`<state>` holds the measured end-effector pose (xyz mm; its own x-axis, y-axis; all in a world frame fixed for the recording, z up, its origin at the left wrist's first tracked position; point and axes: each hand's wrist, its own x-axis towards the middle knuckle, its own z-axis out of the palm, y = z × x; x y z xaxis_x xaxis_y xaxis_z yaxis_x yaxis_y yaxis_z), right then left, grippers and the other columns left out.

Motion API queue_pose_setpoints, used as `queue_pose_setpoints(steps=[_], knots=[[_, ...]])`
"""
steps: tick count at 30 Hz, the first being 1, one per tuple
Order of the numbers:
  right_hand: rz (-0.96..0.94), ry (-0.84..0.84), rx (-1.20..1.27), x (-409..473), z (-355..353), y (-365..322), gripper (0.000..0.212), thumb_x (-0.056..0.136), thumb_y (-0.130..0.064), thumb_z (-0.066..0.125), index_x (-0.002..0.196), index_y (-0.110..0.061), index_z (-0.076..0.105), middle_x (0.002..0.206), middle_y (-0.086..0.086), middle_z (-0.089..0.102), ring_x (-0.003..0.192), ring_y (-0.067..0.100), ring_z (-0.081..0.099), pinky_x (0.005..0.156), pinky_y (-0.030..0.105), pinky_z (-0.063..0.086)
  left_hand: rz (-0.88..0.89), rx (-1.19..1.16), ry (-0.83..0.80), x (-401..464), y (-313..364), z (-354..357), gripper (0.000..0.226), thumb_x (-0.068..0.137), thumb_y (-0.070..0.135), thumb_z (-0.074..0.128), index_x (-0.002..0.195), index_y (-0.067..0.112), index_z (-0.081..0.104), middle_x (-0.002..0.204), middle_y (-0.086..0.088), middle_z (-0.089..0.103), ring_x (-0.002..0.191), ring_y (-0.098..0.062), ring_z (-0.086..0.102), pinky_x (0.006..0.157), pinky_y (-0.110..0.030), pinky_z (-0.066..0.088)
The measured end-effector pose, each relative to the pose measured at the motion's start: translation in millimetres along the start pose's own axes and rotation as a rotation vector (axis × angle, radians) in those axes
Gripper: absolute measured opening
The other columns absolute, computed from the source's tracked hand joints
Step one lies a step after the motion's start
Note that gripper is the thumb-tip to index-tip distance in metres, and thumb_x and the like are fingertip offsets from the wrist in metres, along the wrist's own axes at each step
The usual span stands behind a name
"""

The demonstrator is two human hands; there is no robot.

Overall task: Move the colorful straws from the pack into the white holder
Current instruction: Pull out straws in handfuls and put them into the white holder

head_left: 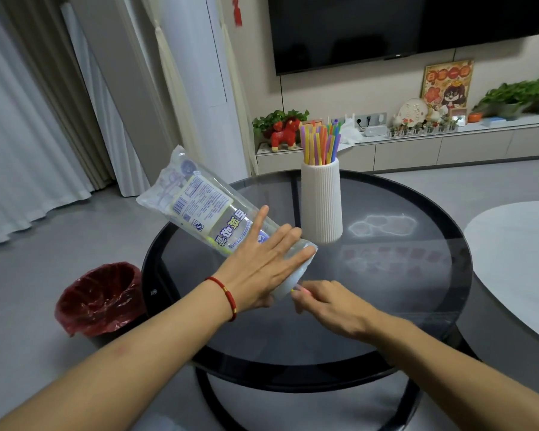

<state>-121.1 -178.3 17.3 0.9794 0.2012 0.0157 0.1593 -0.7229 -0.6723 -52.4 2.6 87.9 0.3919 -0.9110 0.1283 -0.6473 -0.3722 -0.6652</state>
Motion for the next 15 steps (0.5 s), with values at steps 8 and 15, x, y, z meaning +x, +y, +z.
queue_pose_setpoints(steps=[8,15], knots=[[0.317,0.008,-0.408,-37,-84,67,0.048,0.098,-0.038,0.061,0.058,-0.016,0.047,0.056,-0.002,0.05,0.057,0.019,0.051,0.056,0.032,0.037,-0.351,-0.609,-0.073,-18,11,35,0.112,0.054,0.048,0.078,0.148,0.032,0.019,0.134,-0.001,0.028,0.131,-0.025,0.035,0.12,-0.061,0.002],[0.421,0.26,-0.462,-56,-94,71,0.047,0.098,-0.032,0.057,0.06,-0.009,0.042,0.06,0.006,0.053,0.062,0.031,0.051,0.061,0.038,0.041,-0.283,-0.846,-0.098,-20,36,38,0.113,0.058,0.068,0.078,0.148,0.025,0.025,0.141,-0.002,0.028,0.136,-0.024,0.028,0.121,-0.048,0.015]])
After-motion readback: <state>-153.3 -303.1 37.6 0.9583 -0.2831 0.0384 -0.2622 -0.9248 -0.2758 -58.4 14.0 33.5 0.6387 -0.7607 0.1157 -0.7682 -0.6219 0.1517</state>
